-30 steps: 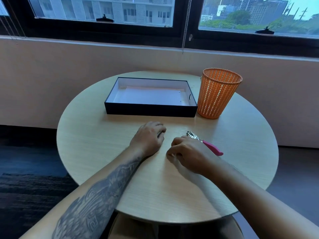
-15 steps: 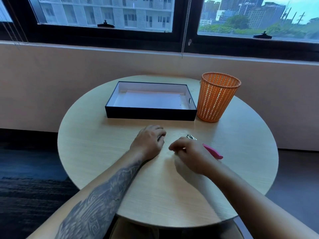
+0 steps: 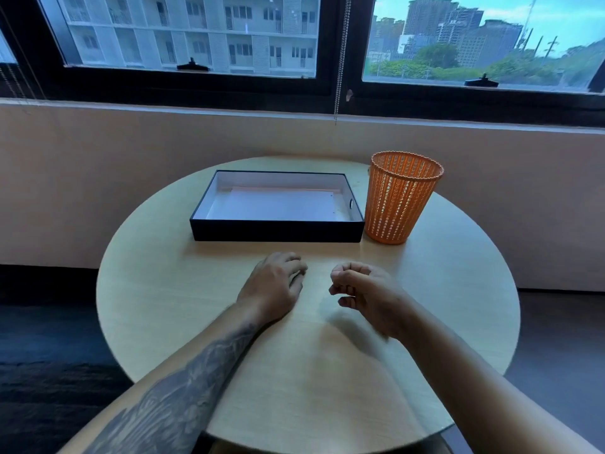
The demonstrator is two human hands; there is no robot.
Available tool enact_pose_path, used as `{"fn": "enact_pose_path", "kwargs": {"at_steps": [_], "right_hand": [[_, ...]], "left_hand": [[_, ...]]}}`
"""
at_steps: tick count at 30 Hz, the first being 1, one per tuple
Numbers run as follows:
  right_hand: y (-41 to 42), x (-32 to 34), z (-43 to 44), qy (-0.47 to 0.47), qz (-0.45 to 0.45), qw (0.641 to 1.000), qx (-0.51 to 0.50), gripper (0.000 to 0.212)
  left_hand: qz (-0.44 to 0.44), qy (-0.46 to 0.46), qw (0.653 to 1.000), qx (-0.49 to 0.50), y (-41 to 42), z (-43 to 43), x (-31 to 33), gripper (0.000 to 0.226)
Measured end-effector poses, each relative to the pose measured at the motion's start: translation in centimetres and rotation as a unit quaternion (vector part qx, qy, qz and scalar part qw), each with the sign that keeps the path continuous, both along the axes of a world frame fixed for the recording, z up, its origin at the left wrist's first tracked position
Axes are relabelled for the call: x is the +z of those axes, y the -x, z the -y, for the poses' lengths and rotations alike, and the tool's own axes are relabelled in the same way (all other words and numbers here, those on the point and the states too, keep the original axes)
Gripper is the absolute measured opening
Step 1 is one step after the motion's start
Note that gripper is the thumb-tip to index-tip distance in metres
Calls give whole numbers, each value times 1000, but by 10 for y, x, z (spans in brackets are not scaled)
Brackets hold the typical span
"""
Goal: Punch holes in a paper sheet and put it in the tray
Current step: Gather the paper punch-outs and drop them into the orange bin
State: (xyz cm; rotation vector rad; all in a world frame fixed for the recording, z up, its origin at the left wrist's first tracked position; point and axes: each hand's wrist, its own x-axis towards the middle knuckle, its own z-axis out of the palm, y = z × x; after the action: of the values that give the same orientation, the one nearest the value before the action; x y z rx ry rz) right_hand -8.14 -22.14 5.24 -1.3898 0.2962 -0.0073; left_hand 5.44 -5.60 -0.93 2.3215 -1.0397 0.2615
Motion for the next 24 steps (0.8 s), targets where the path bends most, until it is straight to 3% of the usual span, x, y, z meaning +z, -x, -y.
{"fn": "enact_pose_path", "kwargs": {"at_steps": [5,7,14,19,24], "right_hand": [[-3,22,25,58,48,997,-23,10],[-7,38,44,134,79,987,-45,10],[-41,114,122,351,143,905,-193,3],[-76,141,164,434,84,869,-223,9],[-95,139,187,466,-12,871,-157,17]], "left_hand": [[23,57,998,-23,-4,14,24,24],[37,76,996,-40,-11,32,47,25],[44,85,993,-76,-38,114,132,27],[90,33,991,-93,-47,164,165,33],[114,-48,987,-99,-52,185,167,28]]}}
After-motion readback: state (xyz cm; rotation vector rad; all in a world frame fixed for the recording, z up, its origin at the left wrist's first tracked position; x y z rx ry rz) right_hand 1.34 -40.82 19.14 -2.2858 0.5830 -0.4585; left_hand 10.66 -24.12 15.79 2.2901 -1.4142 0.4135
